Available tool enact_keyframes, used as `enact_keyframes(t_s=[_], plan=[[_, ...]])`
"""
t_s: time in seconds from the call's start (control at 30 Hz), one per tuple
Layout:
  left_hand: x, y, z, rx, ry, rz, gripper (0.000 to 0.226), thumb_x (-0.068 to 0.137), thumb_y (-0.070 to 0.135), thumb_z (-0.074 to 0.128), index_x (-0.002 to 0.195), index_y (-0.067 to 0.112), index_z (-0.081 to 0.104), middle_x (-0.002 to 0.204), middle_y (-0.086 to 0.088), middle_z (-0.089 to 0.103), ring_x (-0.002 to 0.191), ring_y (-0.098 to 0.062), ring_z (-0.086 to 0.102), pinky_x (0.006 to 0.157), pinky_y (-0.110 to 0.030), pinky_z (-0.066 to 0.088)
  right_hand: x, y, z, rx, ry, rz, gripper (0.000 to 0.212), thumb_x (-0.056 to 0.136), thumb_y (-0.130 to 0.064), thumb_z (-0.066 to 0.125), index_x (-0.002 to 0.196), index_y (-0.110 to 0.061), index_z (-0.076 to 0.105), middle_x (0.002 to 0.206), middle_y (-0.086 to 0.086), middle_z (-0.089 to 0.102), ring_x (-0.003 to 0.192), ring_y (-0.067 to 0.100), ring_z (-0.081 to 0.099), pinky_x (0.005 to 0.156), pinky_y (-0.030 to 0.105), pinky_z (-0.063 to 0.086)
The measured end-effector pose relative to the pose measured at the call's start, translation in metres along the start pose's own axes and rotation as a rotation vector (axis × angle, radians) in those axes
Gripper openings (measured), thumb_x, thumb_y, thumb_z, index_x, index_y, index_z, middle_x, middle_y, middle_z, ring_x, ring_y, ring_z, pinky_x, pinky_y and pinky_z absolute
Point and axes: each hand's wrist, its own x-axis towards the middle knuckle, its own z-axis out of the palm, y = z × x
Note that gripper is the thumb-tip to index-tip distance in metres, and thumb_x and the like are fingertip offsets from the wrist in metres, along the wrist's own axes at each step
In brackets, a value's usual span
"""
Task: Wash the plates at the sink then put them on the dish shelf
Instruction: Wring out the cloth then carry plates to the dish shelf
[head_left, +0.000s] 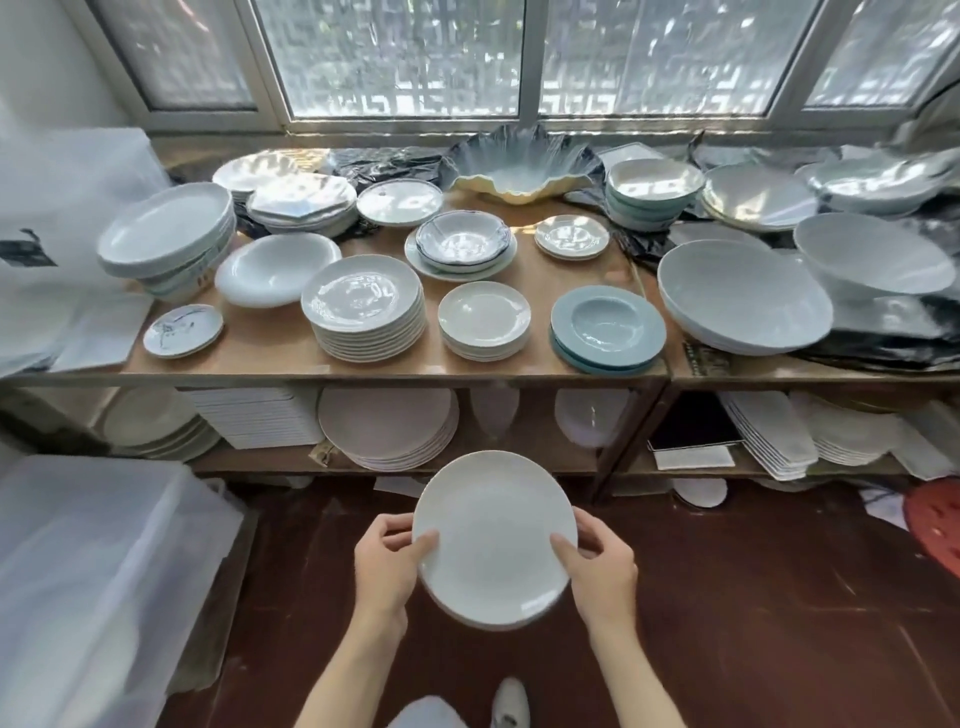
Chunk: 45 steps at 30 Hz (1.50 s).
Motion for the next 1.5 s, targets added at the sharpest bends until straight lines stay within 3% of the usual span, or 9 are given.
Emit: enact_keyframes(t_s=[0.27,0.47,0.73,0.9,1.1,1.23,1.37,1.5], plan=[[0.069,0.035,0.048,-0.052,-0.012,-0.014,0.022,0.083,-0.009,0.077,0.099,0.004,0.068,0.096,-0.021,0.075,0.085,-0.033,0.073,0.086,-0.057,0.059,0.079,-0.029,0.021,-0.041,0.021,-0.002,0.042,0.085,-0.013,0.08,0.124,-0.026,0.075,0.101,-0.017,0.077,0.086,0.0,0.074,0.085,0.033,0.061],[0.142,0.08,0.082,-0.058,-0.041,0.007,0.024,0.081,-0.006,0.079,0.1,0.006,0.072,0.09,-0.015,0.078,0.086,-0.034,0.076,0.081,-0.053,0.061,0.152,-0.055,0.054,-0.037,0.057,0.006,0.044,0.085,-0.013,0.081,0.128,-0.02,0.074,0.109,-0.011,0.078,0.088,-0.002,0.074,0.084,0.028,0.058],[0.244,0.143,0.119,-0.017,-0.081,0.003,0.023,0.08,0.005,0.084,0.097,0.016,0.073,0.082,0.002,0.079,0.082,-0.025,0.077,0.075,-0.047,0.062,0.248,-0.105,0.108,-0.036,0.091,0.03,0.042,0.087,-0.011,0.08,0.128,-0.018,0.074,0.101,-0.019,0.075,0.083,-0.014,0.069,0.074,0.013,0.051],[0.295,0.165,0.134,0.015,-0.078,-0.01,0.022,0.079,0.013,0.083,0.096,0.025,0.075,0.086,0.003,0.08,0.085,-0.023,0.077,0.082,-0.054,0.063,0.292,-0.118,0.138,-0.043,0.106,0.042,0.041,0.088,-0.007,0.079,0.128,-0.016,0.074,0.112,-0.007,0.078,0.087,-0.016,0.068,0.069,0.002,0.049],[0.328,0.181,0.156,0.058,-0.038,-0.005,0.023,0.078,0.017,0.082,0.097,0.028,0.076,0.091,0.003,0.079,0.088,-0.02,0.076,0.081,-0.05,0.063,0.325,-0.128,0.156,-0.043,0.146,0.087,0.043,0.088,-0.007,0.08,0.13,-0.014,0.071,0.118,-0.003,0.077,0.094,-0.009,0.068,0.077,0.006,0.049],[0.344,0.188,0.173,0.065,-0.011,-0.004,0.022,0.081,0.014,0.082,0.099,0.025,0.076,0.092,0.003,0.079,0.09,-0.022,0.076,0.082,-0.047,0.062,0.351,-0.137,0.163,-0.05,0.164,0.101,0.043,0.088,-0.004,0.078,0.13,-0.011,0.071,0.116,-0.003,0.076,0.096,-0.002,0.069,0.09,0.022,0.051],[0.361,0.198,0.184,0.106,0.014,0.038,0.024,0.082,0.013,0.08,0.104,0.021,0.077,0.093,0.003,0.079,0.09,-0.019,0.075,0.08,-0.04,0.06,0.373,-0.145,0.175,-0.073,0.181,0.1,0.038,0.088,-0.007,0.078,0.126,-0.014,0.074,0.107,-0.009,0.076,0.105,0.008,0.071,0.089,0.025,0.052],[0.378,0.202,0.189,0.141,0.016,0.021,0.023,0.081,0.015,0.08,0.101,0.024,0.079,0.089,0.005,0.08,0.089,-0.018,0.076,0.084,-0.045,0.062,0.386,-0.147,0.186,-0.113,0.171,0.107,0.037,0.089,-0.01,0.078,0.125,-0.019,0.075,0.099,-0.017,0.074,0.095,0.0,0.07,0.086,0.024,0.053]])
